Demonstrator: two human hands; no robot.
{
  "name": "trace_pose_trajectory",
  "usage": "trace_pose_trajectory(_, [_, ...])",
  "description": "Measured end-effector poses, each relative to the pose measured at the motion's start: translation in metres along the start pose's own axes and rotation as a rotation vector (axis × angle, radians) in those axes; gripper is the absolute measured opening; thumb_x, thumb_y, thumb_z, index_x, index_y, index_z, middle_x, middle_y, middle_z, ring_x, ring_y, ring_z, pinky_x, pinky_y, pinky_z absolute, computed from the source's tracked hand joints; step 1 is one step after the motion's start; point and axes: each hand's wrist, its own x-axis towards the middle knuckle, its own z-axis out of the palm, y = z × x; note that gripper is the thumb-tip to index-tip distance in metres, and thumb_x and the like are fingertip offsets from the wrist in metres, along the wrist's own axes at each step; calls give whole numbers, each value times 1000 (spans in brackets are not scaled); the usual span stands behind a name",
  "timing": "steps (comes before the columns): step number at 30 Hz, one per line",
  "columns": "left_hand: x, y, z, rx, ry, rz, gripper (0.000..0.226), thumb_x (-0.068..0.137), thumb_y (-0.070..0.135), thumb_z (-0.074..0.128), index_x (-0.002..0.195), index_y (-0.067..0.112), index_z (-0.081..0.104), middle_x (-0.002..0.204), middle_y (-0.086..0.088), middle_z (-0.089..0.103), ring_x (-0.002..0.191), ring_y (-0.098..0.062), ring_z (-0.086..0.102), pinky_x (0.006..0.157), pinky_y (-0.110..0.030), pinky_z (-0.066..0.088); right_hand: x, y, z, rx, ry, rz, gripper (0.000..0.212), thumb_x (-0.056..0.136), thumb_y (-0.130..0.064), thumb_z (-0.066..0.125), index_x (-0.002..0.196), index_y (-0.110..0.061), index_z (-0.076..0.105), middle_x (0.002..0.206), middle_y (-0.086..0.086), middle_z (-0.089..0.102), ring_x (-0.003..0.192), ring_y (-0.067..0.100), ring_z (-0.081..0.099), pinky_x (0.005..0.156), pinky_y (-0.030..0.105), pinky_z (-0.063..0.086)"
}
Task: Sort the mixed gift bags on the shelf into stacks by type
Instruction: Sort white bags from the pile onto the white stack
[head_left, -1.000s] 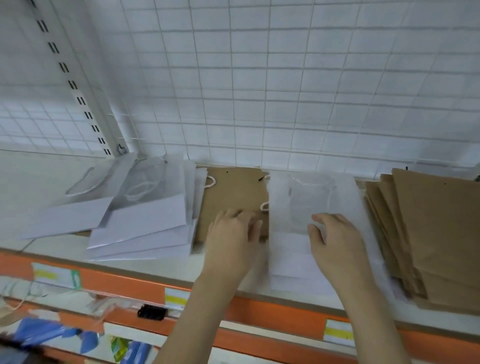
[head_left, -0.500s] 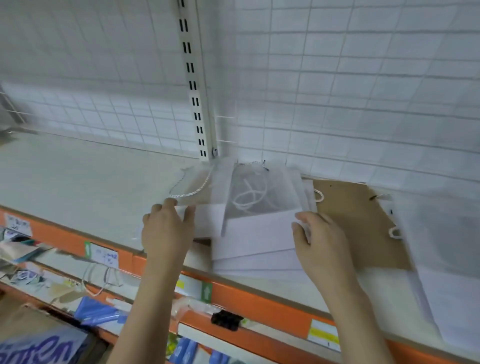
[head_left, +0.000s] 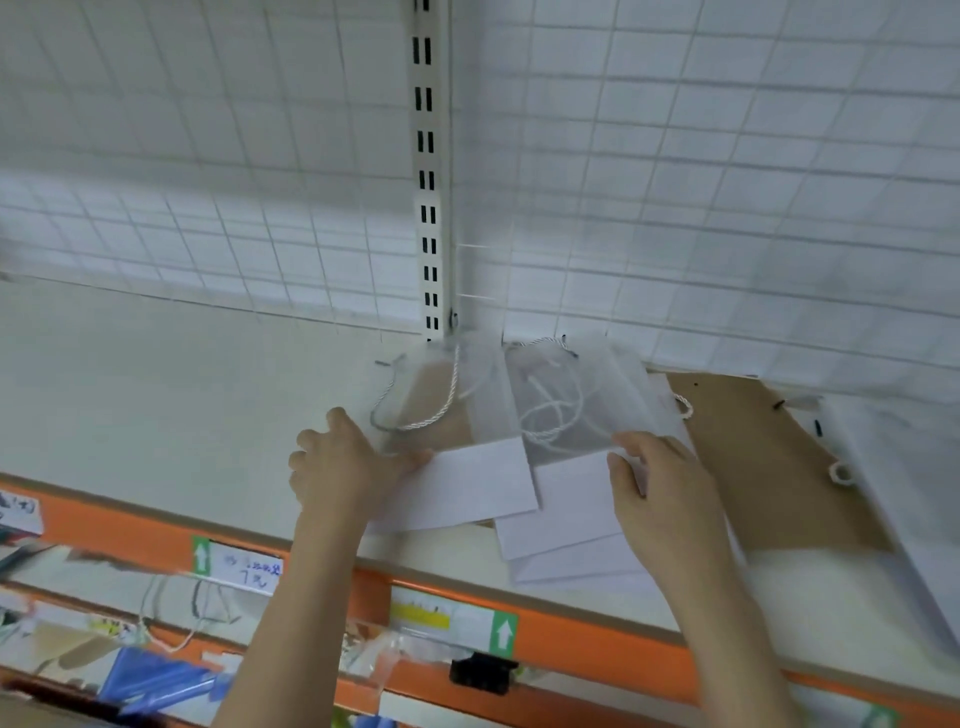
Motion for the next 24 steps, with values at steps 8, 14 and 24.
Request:
trace_pose_trajectory(8, [1,-20,-5,-520,-20,39,88,68,33,81,137,6,33,134,-13,47,119,-28,47,87,-29,36,20,6,-5,-165,-44,177,62,84,-47,58,128,-5,47,125,14,51,117,29,44,91,37,38])
trace_pose_trajectory(14, [-9,-32,-12,-717,-17,125,75,78,25,74,141,13,34,120,-1,52,105,-17,50,88,-24,37,41,14,1,-275,-160,238,84,65,-72,61,106,1,55,105,16,62,101,32,55,80,36,45])
trace_pose_trajectory(24, [-13,-27,-19,-1126,-129,46,45,67,30,81,106,13,66,99,-5,70,84,-23,66,83,-42,54,52,2,-32,-227,-234,192,54,74,-49,71,97,-2,56,80,7,59,70,20,56,52,23,33])
